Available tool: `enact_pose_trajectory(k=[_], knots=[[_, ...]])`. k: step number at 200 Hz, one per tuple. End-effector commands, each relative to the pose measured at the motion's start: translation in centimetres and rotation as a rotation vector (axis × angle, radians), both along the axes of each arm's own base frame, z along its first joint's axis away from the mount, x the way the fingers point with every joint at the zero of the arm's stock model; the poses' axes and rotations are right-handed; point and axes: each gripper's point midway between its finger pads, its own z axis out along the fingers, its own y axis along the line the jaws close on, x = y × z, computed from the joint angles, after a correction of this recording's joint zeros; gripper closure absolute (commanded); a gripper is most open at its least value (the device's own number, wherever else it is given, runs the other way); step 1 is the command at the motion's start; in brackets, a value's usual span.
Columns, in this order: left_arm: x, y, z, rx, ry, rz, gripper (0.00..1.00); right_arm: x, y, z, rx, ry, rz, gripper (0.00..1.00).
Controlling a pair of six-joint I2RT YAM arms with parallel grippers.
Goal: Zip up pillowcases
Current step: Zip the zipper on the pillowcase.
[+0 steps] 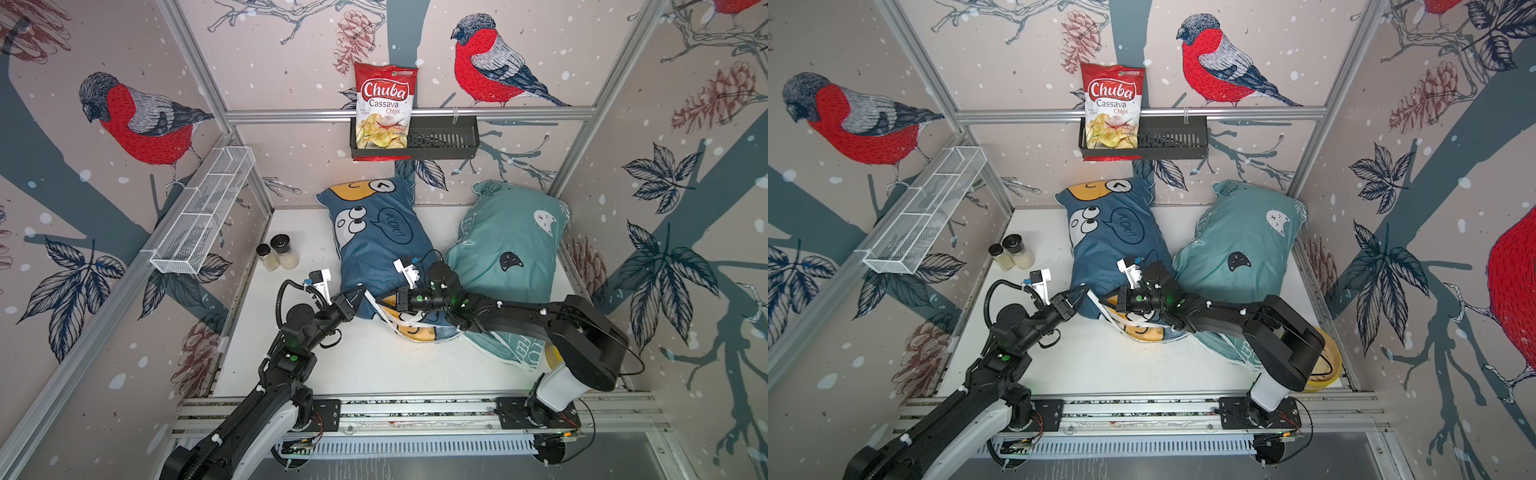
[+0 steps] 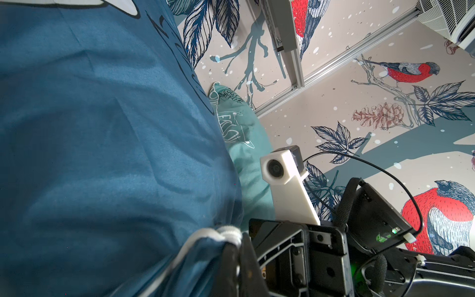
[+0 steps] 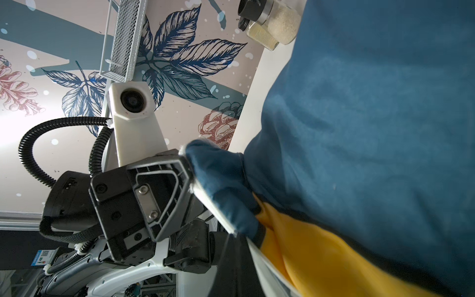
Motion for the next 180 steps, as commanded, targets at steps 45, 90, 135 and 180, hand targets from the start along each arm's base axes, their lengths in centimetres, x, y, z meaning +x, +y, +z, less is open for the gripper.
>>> enact_pose_trajectory(k=[45, 90, 135, 180], knots=[[0.8, 0.8, 3.1, -0.002, -0.119, 0.067, 1.00, -0.6, -1.0, -1.4, -0.052, 0.003, -0.007, 1.00], [1.1, 1.1, 3.3, 0.011, -0.133, 0.089, 1.00, -0.9, -1.9, -2.5, -0.084, 0.020, -0.025, 1.00], [1.4, 1.3, 3.3, 0.021, -0.133, 0.097, 1.00, -1.2, -2.9, -3.6, -0.125, 0.025, -0.044, 1.00], [2.0, 2.0, 3.8, 0.036, -0.145, 0.117, 1.00, -1.6, -4.1, -4.8, -0.169, 0.041, -0.067, 1.00]])
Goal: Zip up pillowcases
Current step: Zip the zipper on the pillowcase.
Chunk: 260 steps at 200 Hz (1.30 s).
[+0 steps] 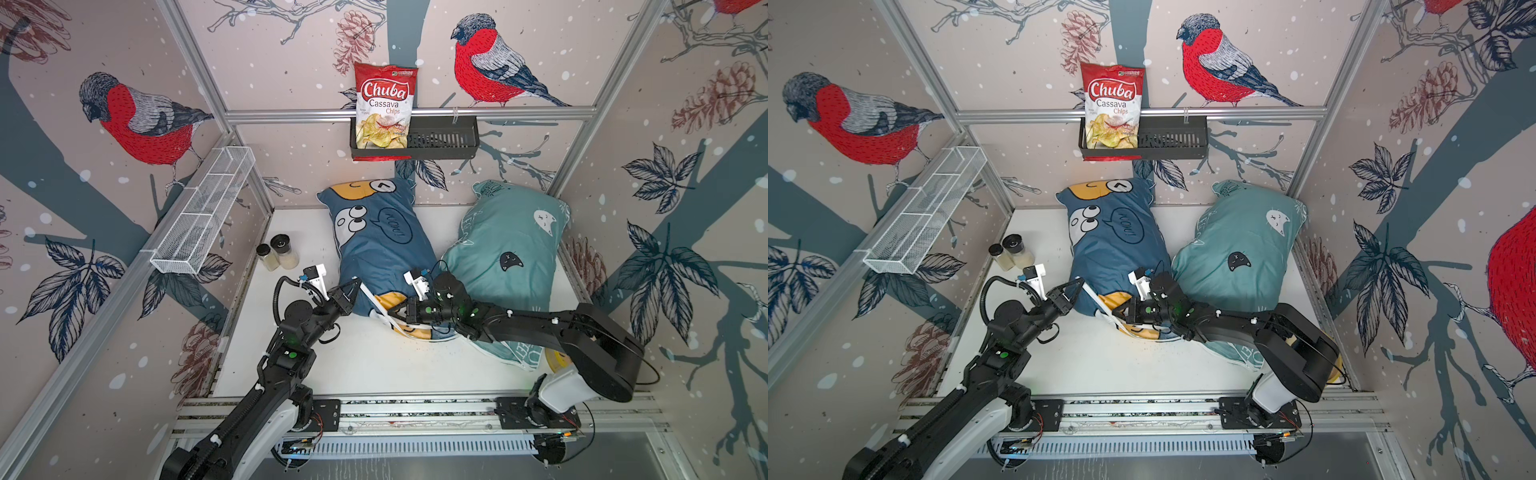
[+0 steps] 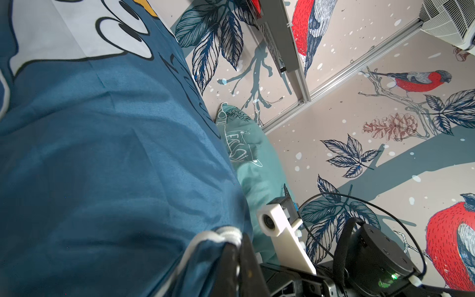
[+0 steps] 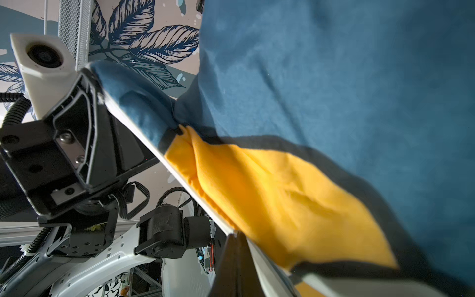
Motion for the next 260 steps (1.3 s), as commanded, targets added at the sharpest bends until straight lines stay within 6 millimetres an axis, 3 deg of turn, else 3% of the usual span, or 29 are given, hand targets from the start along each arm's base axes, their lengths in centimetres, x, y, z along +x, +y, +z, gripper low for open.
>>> enact_pose_trajectory(k=[1, 90, 226, 260], knots=[[0.5, 0.6, 2.4, -0.005, -0.093, 0.027, 1.00, -0.1, -0.9, -1.1, -0.045, 0.006, -0.019, 1.00], [1.6, 2.5, 3.0, -0.020, -0.104, 0.095, 1.00, -1.0, -3.2, -3.5, -0.118, 0.045, -0.060, 1.00], [3.3, 3.8, 4.1, 0.014, -0.135, 0.164, 1.00, -3.2, -9.6, -8.5, -0.271, 0.146, -0.167, 1.00], [3.7, 4.1, 4.3, 0.020, -0.139, 0.176, 1.00, -2.9, -11.5, -9.5, -0.309, 0.169, -0.221, 1.00]])
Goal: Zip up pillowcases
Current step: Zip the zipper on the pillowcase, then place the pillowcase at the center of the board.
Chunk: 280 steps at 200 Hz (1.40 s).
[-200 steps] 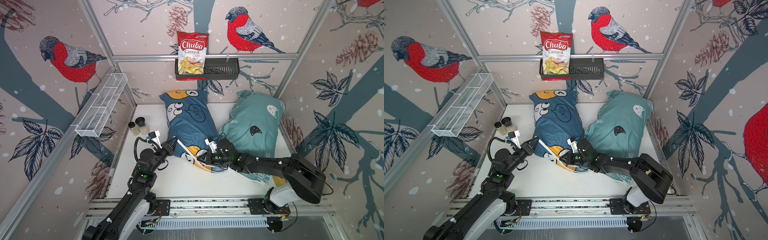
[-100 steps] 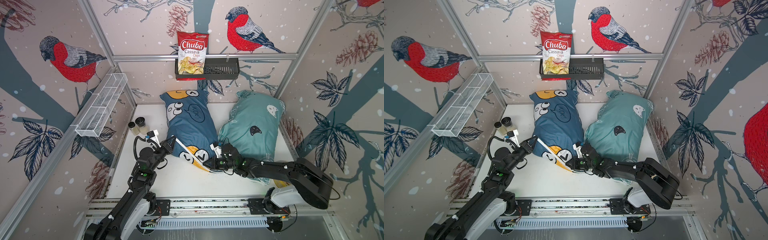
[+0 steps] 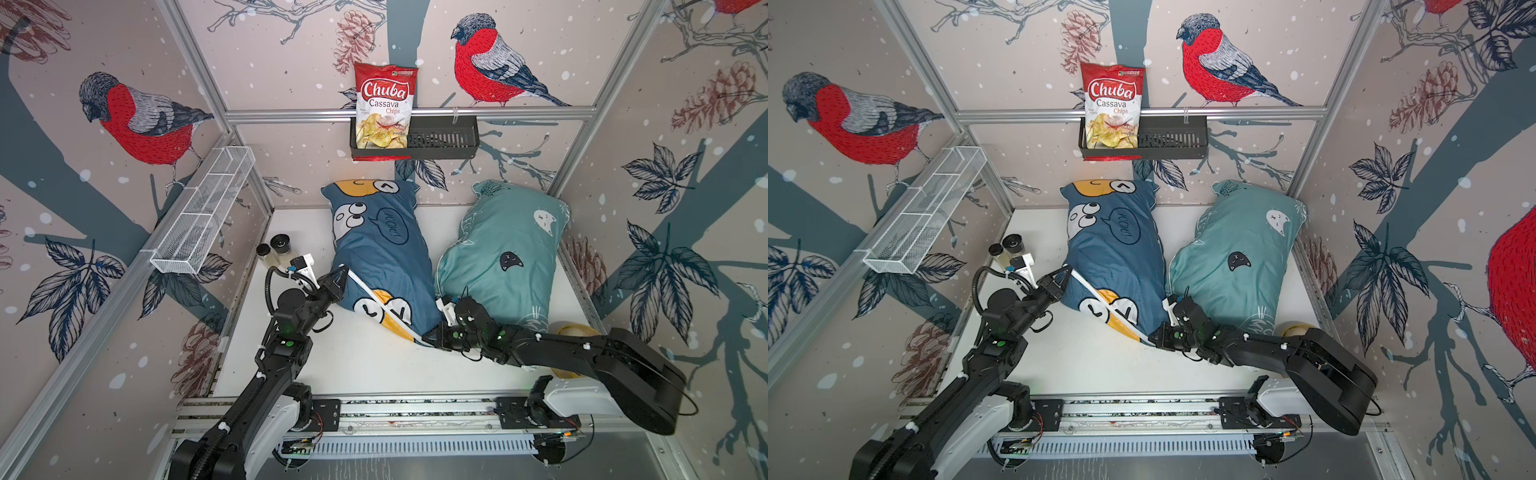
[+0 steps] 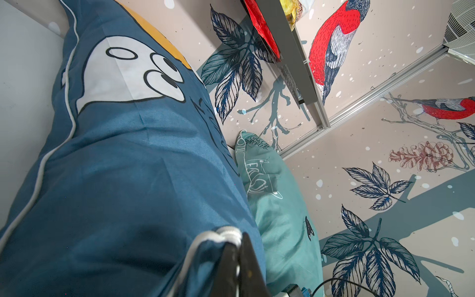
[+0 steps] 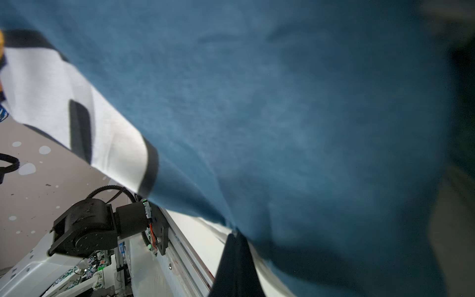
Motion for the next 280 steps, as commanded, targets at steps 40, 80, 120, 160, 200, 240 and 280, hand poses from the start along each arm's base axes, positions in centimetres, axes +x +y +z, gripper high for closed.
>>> enact_pose_trajectory(k=[40, 80, 120, 160, 200, 240, 280], knots=[[0.8, 1.6, 3.5, 0.003, -0.128, 0.068, 1.00, 0.3, -3.9, -2.9, -0.122, 0.060, -0.118, 1.00], [1.0, 2.4, 3.3, 0.009, -0.121, 0.088, 1.00, 0.7, -6.1, -4.0, -0.206, 0.060, -0.179, 1.00], [1.2, 2.4, 2.9, 0.013, -0.113, 0.089, 1.00, 0.6, -6.2, -4.5, -0.224, 0.065, -0.178, 1.00], [1.6, 3.5, 4.6, 0.110, -0.136, 0.132, 1.00, 0.6, -5.9, -2.6, -0.208, 0.024, -0.150, 0.93], [1.4, 3.9, 4.4, 0.165, -0.106, 0.153, 1.00, 2.7, -5.3, 4.4, -0.185, -0.160, -0.097, 0.32], [0.9, 5.6, 5.9, 0.301, -0.090, 0.237, 0.38, 7.7, -10.6, 9.0, -0.240, -0.287, -0.320, 0.01], [0.3, 6.8, 8.0, 0.432, -0.081, 0.283, 0.08, 12.6, -19.9, 12.4, -0.390, -0.355, -0.560, 0.00]])
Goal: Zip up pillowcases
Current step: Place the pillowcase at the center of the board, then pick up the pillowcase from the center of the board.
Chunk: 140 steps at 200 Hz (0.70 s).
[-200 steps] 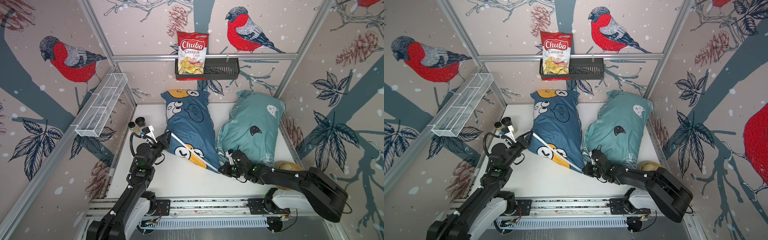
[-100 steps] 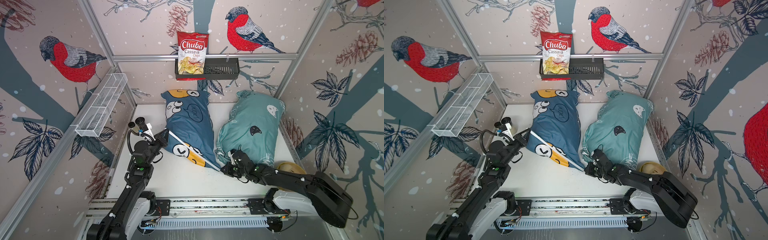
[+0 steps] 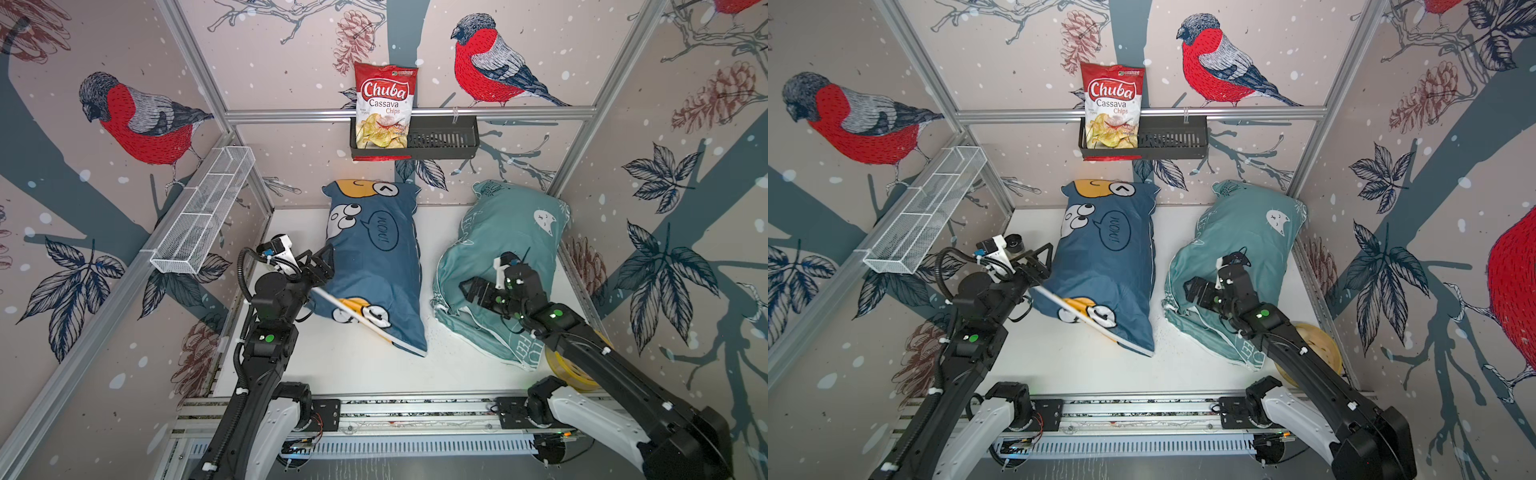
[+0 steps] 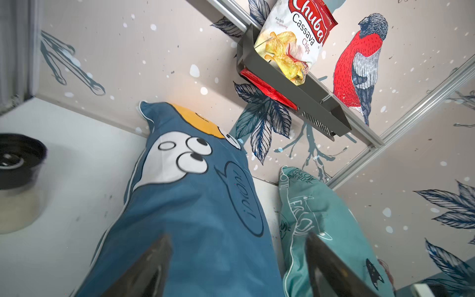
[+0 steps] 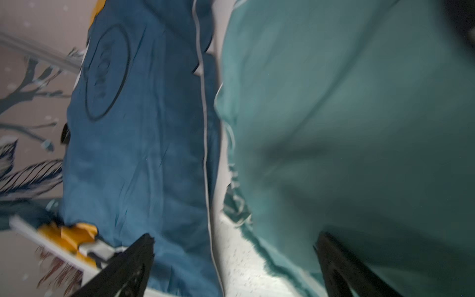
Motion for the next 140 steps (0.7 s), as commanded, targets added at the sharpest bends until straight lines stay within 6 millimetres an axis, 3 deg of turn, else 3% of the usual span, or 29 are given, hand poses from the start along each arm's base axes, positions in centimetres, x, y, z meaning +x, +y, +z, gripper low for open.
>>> enact_pose_trajectory(k=[1, 19, 33, 47, 65, 87, 108, 116, 129, 140], knots=[[-0.2, 1.1, -0.1, 0.118, 0.041, 0.053, 0.08, 1.2, -5.2, 0.7, -0.146, -0.017, -0.094, 0.00], [-0.3, 0.7, 0.7, 0.120, 0.039, 0.033, 0.05, 2.8, -10.4, 2.3, -0.223, -0.054, -0.230, 0.01], [0.0, -0.8, 1.3, 0.067, 0.026, -0.041, 0.05, 3.6, -14.5, 2.7, -0.273, -0.056, -0.329, 0.01], [0.7, -4.2, 1.1, 0.036, 0.034, -0.143, 0.05, 4.1, -17.9, 2.5, -0.299, -0.046, -0.411, 0.01], [1.5, -10.4, 0.0, 0.078, 0.057, -0.273, 0.04, 4.4, -20.8, 1.7, -0.297, -0.025, -0.475, 0.01], [2.8, -17.3, -1.1, 0.077, 0.074, -0.473, 0.02, 4.3, -22.0, 0.9, -0.227, 0.001, -0.495, 0.01], [5.0, -21.9, -2.3, 0.064, 0.091, -0.603, 0.01, 4.5, -22.4, -0.4, -0.141, -0.010, -0.510, 0.01], [5.8, -23.5, -3.8, 0.071, 0.117, -0.648, 0.01, 4.4, -22.4, -1.2, -0.117, 0.001, -0.519, 0.01], [7.5, -26.3, -4.2, 0.077, 0.120, -0.718, 0.01, 4.5, -22.1, -2.3, -0.083, 0.004, -0.522, 0.01], [8.9, -28.6, -5.8, 0.097, 0.157, -0.769, 0.01, 4.8, -21.6, -3.0, -0.050, 0.006, -0.505, 0.01]])
